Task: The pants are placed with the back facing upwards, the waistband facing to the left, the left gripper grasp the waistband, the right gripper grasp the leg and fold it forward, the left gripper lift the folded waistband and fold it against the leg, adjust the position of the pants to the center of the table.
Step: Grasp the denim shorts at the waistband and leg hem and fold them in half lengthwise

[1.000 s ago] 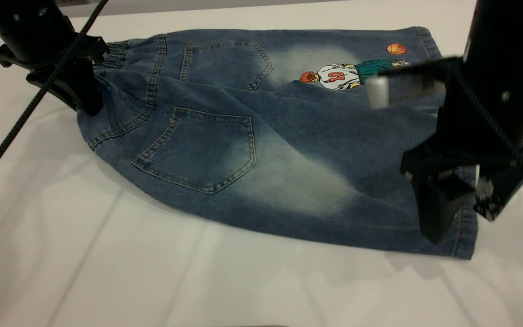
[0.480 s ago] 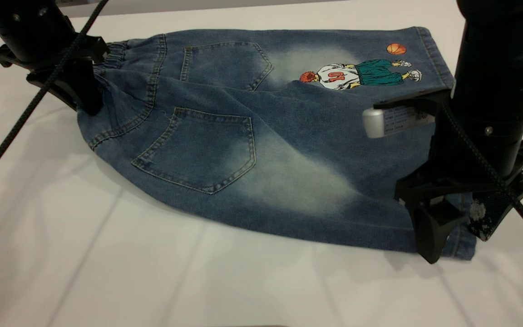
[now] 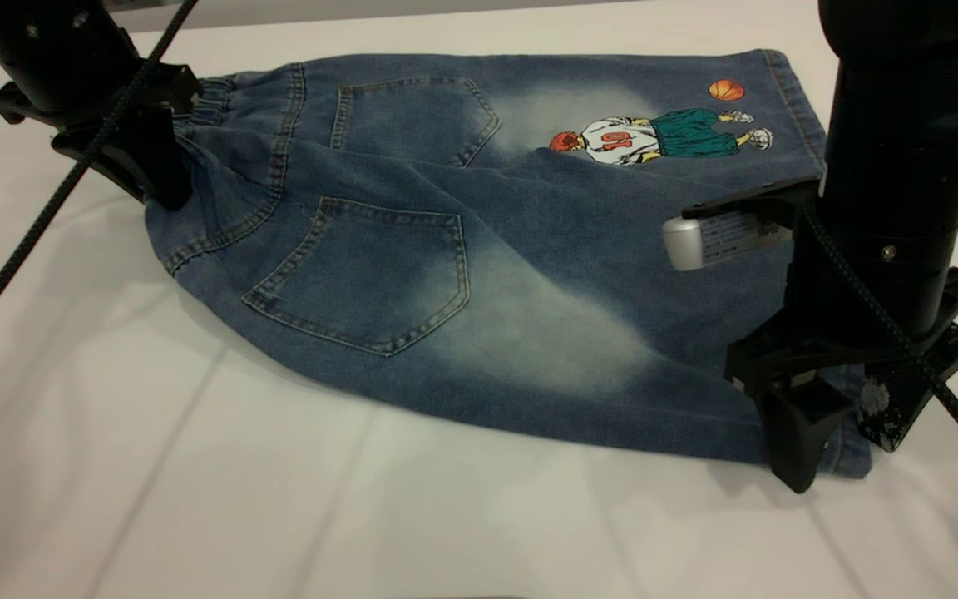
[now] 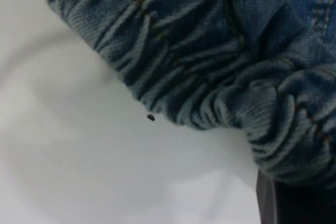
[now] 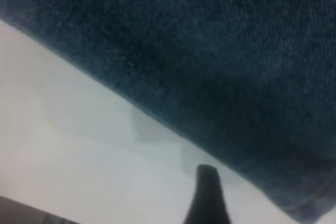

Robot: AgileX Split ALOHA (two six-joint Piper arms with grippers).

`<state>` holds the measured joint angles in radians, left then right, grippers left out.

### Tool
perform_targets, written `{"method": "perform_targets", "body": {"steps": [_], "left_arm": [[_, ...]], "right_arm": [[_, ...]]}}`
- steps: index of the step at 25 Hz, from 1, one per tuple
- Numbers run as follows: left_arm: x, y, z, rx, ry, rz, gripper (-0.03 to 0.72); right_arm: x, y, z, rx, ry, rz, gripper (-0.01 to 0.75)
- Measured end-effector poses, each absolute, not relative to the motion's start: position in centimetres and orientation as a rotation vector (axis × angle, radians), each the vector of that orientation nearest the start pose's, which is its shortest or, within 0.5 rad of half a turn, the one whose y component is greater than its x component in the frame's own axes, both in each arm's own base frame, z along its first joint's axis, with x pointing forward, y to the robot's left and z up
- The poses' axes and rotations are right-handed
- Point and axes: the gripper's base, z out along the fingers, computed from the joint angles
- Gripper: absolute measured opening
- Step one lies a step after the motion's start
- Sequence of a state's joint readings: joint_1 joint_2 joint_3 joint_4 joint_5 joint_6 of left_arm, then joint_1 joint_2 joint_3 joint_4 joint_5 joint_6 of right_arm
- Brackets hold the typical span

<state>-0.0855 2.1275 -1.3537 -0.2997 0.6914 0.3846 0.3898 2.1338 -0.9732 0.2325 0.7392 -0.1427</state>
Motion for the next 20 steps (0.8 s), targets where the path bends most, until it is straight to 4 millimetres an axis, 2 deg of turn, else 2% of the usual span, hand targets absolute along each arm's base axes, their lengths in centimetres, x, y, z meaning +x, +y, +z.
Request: {"method": "perform_targets", "body": {"steps": [2,4,6,8,12,14,20], "left_arm": [[40.6,-5.2,11.3,0.373,2.885,-0.266,0.087],[40.6,-5.2,11.3,0.373,2.885,-0.266,0.087],[40.6,-5.2,11.3,0.37,2.885,-0.268,0.087],[40.6,-5.2,11.3,0.368,2.885,-0.27,0.087],[40.5,-5.3,11.3,0.351,2.89,-0.292,0.087],[40.5,-5.4,11.3,0.343,2.898,-0.306,0.087],[40.4,-5.8,11.7,0.273,2.901,-0.389,0.087]], "right_arm": [[27.4,12.7,4.3,-0.595,3.342,0.163,0.381],[27.4,12.5,4.2,-0.616,3.34,0.145,0.268],[27.4,12.5,4.2,-0.623,3.343,0.14,0.124],[27.4,12.5,4.1,-0.622,3.347,0.141,0.053],[27.6,12.6,4.4,-0.63,3.351,0.145,0.034],[28.1,12.9,5.1,-0.632,3.325,0.157,0.032],[31.0,14.1,11.2,-0.616,3.09,0.219,0.032]]}}
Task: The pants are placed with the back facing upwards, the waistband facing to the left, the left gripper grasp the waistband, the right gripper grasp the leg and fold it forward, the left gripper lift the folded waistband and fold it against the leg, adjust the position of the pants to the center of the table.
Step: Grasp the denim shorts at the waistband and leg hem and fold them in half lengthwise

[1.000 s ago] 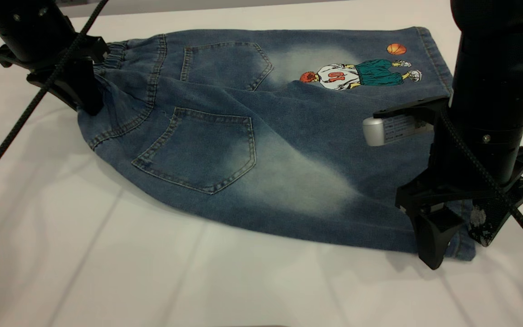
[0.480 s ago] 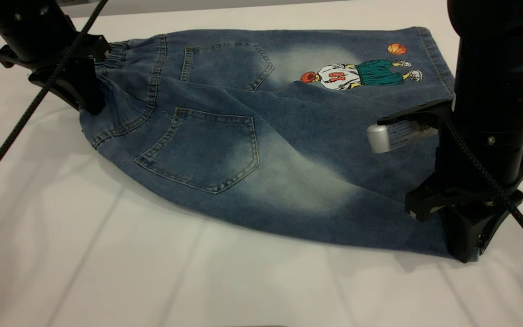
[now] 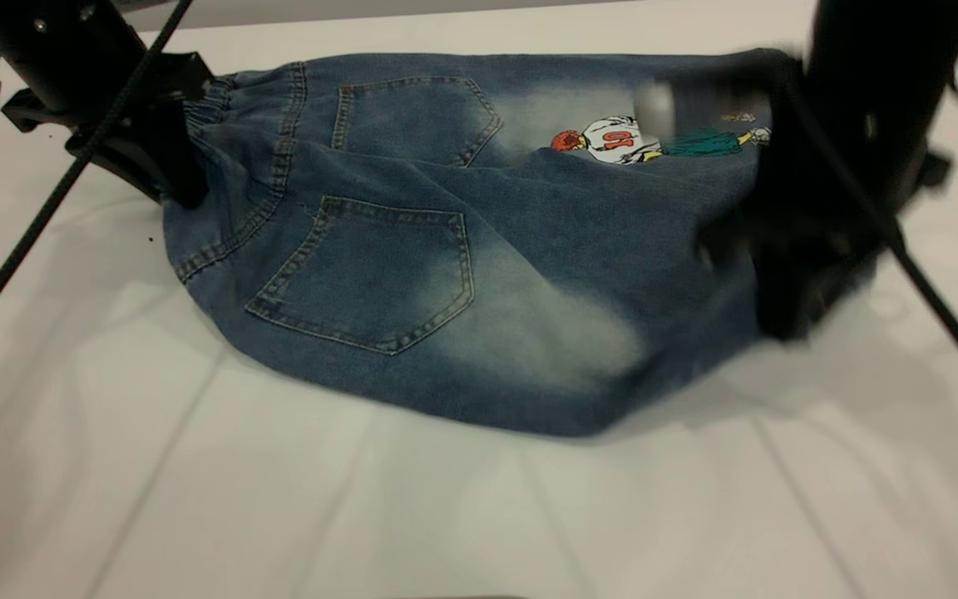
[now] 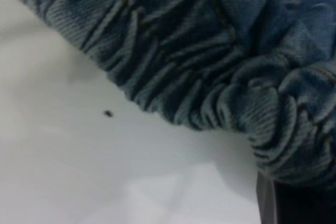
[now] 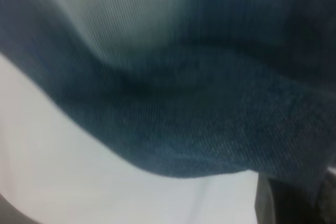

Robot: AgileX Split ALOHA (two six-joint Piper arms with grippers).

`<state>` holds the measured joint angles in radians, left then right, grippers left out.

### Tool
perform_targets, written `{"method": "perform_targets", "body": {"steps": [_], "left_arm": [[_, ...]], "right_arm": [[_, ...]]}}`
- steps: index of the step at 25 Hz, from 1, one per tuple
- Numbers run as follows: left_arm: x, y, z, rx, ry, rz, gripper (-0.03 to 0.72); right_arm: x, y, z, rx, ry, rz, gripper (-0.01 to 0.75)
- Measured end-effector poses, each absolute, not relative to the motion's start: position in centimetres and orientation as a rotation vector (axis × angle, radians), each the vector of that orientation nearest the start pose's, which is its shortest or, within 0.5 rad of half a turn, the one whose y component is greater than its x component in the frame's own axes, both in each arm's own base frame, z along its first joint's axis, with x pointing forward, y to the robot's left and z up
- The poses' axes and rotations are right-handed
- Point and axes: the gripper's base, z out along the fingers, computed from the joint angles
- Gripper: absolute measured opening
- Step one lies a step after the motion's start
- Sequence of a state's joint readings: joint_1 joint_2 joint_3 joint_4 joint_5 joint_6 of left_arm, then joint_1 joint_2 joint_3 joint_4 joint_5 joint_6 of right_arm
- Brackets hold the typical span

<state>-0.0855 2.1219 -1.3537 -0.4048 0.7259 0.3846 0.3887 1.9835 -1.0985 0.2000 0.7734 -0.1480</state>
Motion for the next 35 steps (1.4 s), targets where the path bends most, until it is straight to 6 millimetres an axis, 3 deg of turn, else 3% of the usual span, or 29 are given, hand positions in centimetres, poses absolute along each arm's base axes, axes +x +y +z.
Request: {"method": "perform_targets", "body": {"steps": [4,10,15,22,35], "left_arm": [[40.5,-6.2,13.8,0.225,2.845,-0.44,0.087],[41.0,-6.8,16.5,0.146,2.761,-0.539,0.087],[41.2,-7.4,17.0,0.023,2.724,-0.667,0.087],[42.2,-7.8,17.7,-0.303,2.605,-0.805,0.087],[44.2,-6.9,17.7,-0.806,2.363,-0.852,0.087]], "right_arm": [[32.8,14.4,13.8,-0.59,2.987,0.24,0.032],[35.4,13.3,15.7,-0.504,2.9,0.25,0.032],[36.8,10.8,16.2,-0.39,2.873,0.243,0.032],[37.8,7.8,16.3,-0.238,2.863,0.251,0.032],[39.2,6.3,16.7,-0.148,2.736,0.226,0.032]]}}
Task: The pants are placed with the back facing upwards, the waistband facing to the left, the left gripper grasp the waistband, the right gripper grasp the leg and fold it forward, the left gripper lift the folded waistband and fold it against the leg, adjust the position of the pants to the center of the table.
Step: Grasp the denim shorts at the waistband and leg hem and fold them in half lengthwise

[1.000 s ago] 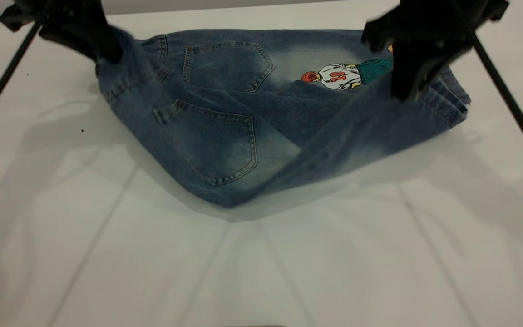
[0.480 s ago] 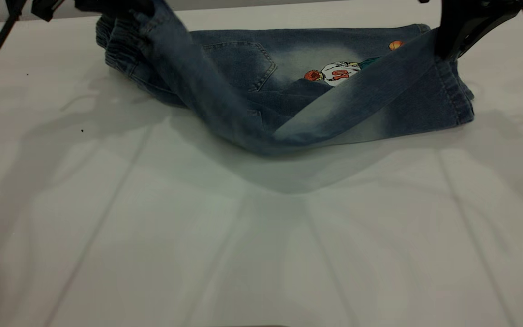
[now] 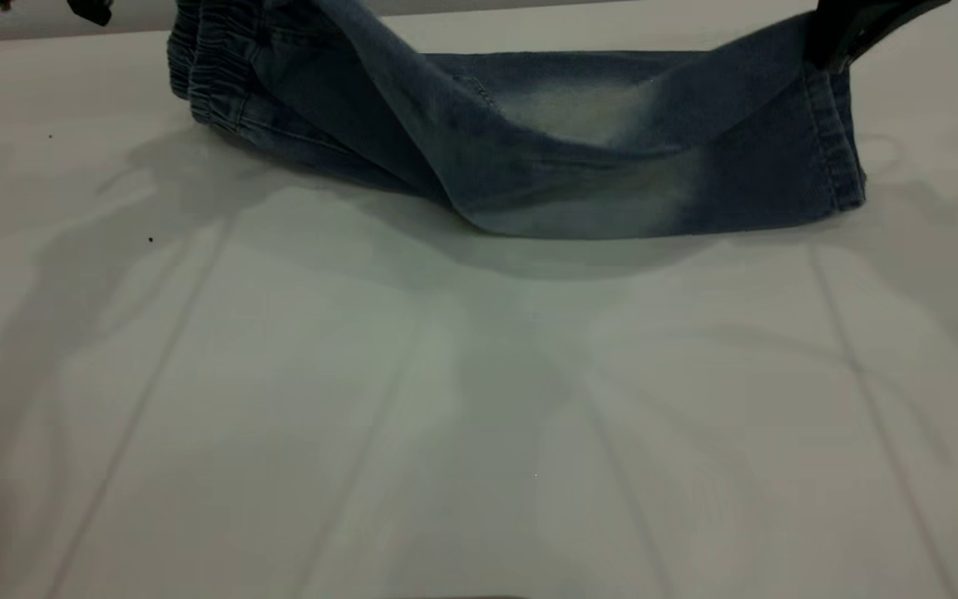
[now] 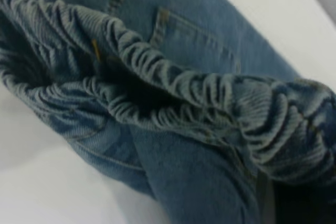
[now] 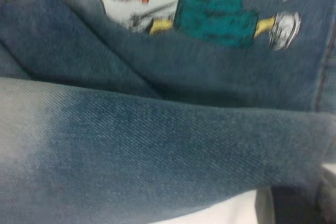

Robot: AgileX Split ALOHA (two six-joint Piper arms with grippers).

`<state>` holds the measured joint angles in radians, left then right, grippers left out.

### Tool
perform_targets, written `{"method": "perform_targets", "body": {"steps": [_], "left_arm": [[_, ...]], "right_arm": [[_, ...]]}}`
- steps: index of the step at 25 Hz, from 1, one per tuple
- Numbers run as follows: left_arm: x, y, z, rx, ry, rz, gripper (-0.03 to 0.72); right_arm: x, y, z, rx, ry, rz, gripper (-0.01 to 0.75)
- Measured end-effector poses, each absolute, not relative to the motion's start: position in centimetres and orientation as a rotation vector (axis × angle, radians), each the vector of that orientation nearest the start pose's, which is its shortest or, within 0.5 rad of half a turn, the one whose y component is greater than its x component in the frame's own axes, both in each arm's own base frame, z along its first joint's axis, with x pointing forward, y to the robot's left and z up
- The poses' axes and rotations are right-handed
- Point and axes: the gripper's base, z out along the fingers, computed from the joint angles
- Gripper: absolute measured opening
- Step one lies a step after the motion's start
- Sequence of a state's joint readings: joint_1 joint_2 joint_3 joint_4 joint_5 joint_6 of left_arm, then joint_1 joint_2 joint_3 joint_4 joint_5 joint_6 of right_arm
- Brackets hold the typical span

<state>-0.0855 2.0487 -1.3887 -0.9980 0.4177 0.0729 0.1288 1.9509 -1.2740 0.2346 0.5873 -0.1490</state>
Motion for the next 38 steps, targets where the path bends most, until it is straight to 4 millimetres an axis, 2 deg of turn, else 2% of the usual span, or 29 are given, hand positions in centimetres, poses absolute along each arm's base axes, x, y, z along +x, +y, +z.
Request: {"method": "perform_targets", "body": {"steps": [8,11,17,20,26,34,38], "left_arm": [[45.4,-6.3,14.4,-1.052,2.258,-0.85,0.087],[45.7,-6.1,13.1,-1.128,2.228,-0.834,0.087],[46.2,-5.2,11.7,-1.227,2.142,-0.761,0.087],[46.3,-4.8,11.2,-1.262,2.105,-0.72,0.087],[46.4,-4.4,9.4,-1.323,2.081,-0.671,0.087],[47.1,-4.4,9.3,-1.334,2.059,-0.678,0.087],[47.2,-4.5,9.3,-1.275,2.086,-0.657,0.092]], "right_arm": [[40.5,5.2,16.9,0.012,2.612,0.268,0.032],[41.0,4.9,15.7,0.063,2.612,0.279,0.032],[41.9,3.2,12.6,0.167,2.614,0.258,0.032],[42.4,2.3,12.4,0.25,2.556,0.257,0.032],[43.2,2.0,12.6,0.313,2.458,0.246,0.032],[43.4,1.9,12.8,0.283,2.433,0.223,0.042],[43.4,1.8,12.8,0.282,2.429,0.221,0.091]]}}
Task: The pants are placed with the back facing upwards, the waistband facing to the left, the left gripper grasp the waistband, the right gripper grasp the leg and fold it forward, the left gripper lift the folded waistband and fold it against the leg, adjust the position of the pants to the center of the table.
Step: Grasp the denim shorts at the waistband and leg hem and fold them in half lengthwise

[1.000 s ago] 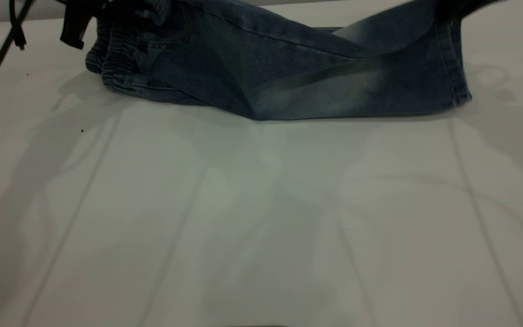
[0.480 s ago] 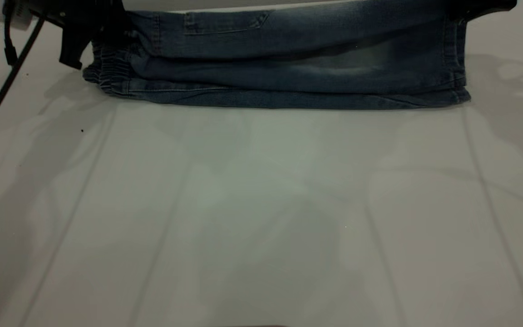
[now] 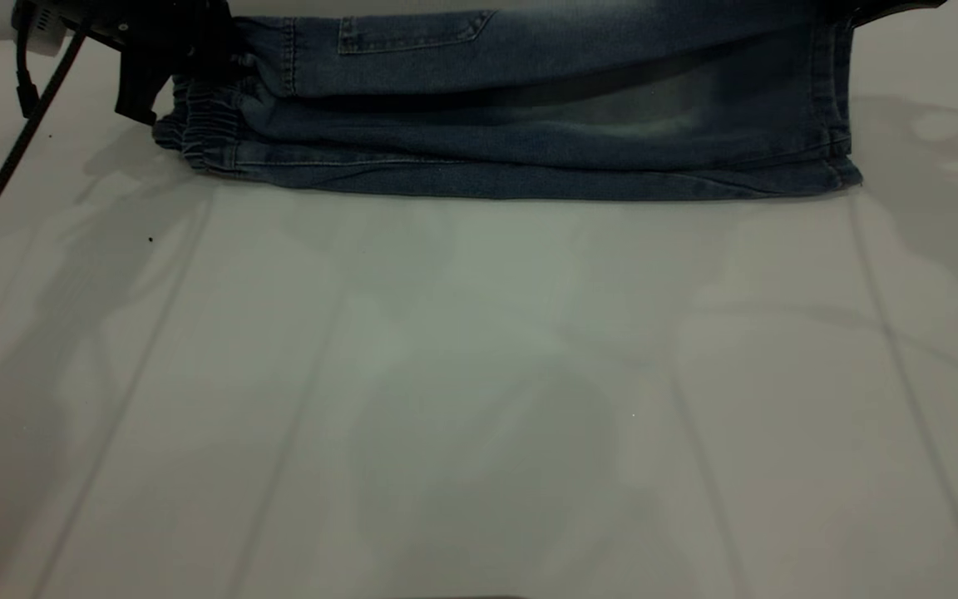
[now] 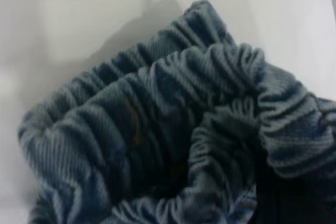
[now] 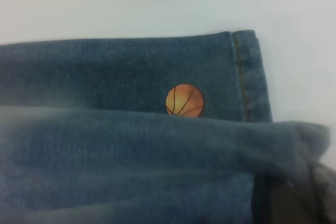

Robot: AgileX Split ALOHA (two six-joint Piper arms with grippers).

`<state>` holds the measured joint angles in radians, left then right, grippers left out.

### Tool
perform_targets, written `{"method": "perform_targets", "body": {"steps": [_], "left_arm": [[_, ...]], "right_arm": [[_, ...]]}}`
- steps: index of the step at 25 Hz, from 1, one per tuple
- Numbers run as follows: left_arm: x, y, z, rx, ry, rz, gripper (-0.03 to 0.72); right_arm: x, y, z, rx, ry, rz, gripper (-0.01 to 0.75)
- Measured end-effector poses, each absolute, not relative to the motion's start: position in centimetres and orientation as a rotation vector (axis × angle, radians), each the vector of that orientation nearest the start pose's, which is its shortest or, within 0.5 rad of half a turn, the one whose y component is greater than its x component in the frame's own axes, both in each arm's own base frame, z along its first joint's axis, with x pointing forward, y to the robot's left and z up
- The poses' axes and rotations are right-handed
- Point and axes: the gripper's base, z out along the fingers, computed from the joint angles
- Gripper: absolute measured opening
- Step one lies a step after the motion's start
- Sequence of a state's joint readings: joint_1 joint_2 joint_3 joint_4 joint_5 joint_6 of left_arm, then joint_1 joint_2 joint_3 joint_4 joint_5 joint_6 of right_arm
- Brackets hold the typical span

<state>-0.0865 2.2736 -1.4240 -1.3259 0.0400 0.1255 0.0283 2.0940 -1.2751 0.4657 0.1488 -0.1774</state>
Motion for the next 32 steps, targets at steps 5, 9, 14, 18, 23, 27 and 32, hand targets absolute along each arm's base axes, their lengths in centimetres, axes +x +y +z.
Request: {"method": "perform_targets", "body": {"steps": [5,9,14,18,23,27,32], "left_arm": [[47.2,-4.4,9.3,-1.145,2.139,-0.603,0.137],[47.1,-4.5,9.3,-1.12,2.156,-0.604,0.242],[47.2,-5.0,9.5,-1.028,2.208,-0.632,0.417],[48.7,-5.9,11.6,-0.721,2.248,-0.648,0.503],[49.8,-7.6,14.5,-0.246,2.268,-0.711,0.518],[49.8,-8.3,15.5,-0.02,2.272,-0.728,0.519],[48.2,-9.1,14.8,0.283,2.409,-0.766,0.519]], "right_arm": [[43.5,1.8,12.8,0.283,2.423,0.217,0.26],[43.4,1.8,12.8,0.283,2.428,0.22,0.413],[43.3,1.9,12.7,0.28,2.442,0.225,0.496],[43.2,1.9,12.6,0.252,2.465,0.226,0.502],[42.9,2.1,12.8,0.193,2.495,0.226,0.501],[42.4,2.3,13.9,0.123,2.522,0.239,0.501],[41.5,2.7,14.9,0.013,2.589,0.272,0.501]]}}
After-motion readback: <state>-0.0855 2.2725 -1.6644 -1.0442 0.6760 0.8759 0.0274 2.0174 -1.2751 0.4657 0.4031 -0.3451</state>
